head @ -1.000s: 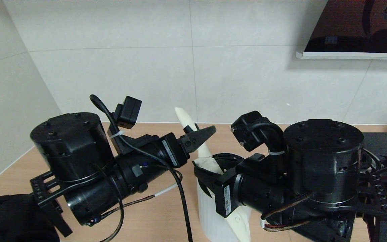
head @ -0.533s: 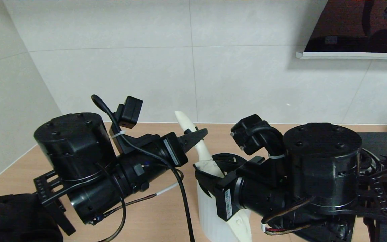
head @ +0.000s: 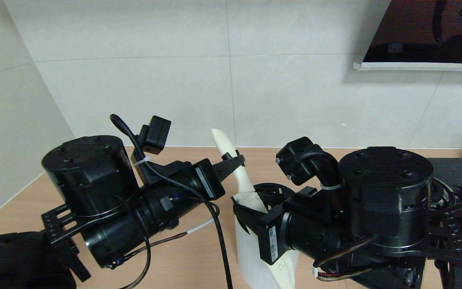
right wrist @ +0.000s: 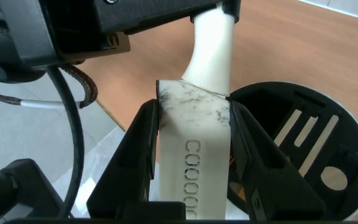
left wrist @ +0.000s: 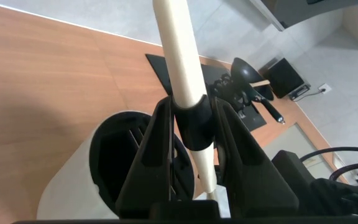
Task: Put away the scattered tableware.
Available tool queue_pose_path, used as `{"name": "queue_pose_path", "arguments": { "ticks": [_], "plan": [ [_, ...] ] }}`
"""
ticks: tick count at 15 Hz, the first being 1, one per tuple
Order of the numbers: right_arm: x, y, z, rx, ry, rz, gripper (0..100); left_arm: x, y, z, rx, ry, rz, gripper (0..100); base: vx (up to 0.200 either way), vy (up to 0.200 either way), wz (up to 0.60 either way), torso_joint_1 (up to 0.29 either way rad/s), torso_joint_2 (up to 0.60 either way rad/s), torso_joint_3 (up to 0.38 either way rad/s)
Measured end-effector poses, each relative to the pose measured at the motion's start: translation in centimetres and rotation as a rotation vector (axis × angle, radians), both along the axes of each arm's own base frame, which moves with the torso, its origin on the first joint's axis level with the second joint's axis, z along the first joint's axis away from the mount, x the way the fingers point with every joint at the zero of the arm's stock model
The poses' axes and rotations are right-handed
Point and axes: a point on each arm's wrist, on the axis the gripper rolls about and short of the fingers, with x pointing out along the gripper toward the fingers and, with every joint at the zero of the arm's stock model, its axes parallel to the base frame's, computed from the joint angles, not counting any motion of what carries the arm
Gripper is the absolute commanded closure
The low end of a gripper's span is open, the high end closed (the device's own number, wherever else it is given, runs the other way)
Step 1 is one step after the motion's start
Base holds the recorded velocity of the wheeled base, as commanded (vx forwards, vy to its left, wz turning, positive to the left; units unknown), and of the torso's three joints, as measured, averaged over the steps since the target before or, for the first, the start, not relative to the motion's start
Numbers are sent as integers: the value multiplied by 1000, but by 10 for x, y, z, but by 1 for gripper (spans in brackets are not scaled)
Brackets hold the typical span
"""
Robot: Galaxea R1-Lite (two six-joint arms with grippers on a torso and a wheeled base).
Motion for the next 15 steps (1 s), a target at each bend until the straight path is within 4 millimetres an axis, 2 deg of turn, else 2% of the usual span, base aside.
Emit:
{"name": "queue_pose_path", "arguments": {
  "ticks": [4,5,12,15],
  "plan": [
    [0,0,0,0,-1,-3,100,0,0,0,0,0,-1,100,0,0,0,0,0,0],
    [0,0,0,0,-1,-4,0,0,0,0,0,0,0,100,0,0,0,0,0,0],
    [0,-2,2,4,-4,-3,0,-1,1,4,-10,-10,5,100,0,0,0,0,0,0],
    [0,-10,10,19,-14,-17,0,-2,2,11,-29,-25,10,100,0,0,0,0,0,0]
  ]
}}
